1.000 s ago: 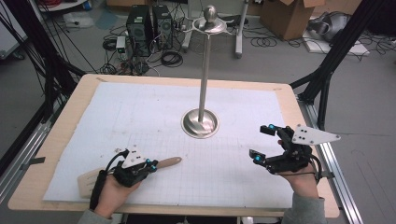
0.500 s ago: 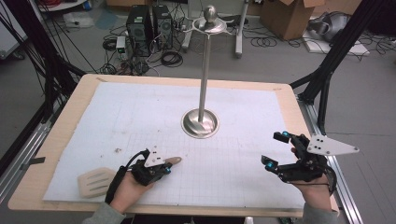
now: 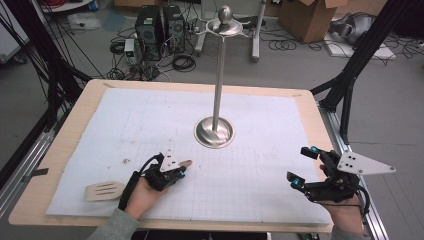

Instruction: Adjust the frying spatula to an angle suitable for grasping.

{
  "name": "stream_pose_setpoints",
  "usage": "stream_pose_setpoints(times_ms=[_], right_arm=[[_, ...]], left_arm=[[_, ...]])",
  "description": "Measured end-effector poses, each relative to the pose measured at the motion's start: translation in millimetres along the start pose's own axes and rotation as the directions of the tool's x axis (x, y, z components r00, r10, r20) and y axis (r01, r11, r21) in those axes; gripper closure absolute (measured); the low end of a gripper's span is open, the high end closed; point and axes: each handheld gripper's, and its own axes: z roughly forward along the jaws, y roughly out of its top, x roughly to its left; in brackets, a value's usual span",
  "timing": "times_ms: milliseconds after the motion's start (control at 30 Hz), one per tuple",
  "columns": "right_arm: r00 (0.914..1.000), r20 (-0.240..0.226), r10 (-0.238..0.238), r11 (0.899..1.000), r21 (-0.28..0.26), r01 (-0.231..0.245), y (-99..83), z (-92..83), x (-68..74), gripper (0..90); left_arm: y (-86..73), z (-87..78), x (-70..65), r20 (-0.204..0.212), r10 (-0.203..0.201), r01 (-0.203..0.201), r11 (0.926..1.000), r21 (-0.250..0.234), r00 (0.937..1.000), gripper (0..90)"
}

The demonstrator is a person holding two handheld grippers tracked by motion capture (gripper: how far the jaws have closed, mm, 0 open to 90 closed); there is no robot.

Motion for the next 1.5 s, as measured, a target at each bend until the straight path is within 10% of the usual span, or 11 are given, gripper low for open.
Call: stream_pose_setpoints(times_ms=[700, 1067, 1500], right_arm=[[0.9999, 0.009, 0.008, 1.0, 0.015, -0.008, -3.6, -4.7, 3.1, 10.2], [1.0, 0.006, 0.005, 1.0, 0.018, -0.005, -3.8, -3.3, 3.6, 10.2], [1.0, -0.005, 0.004, 1.0, 0.018, -0.004, -2.3, 3.6, 0.1, 10.2]], left_arm=[[-0.8, 9.1, 25.7, -0.095, -0.073, 0.069, 0.9967, -0.044, 0.9928, 89.8], [-1.8, 10.7, 33.7, -0.184, -0.135, 0.128, 0.9907, -0.047, 0.9737, 89.8], [13.4, -27.0, 25.3, -0.087, -0.14, 0.13, 0.9852, -0.111, 0.9863, 89.8]])
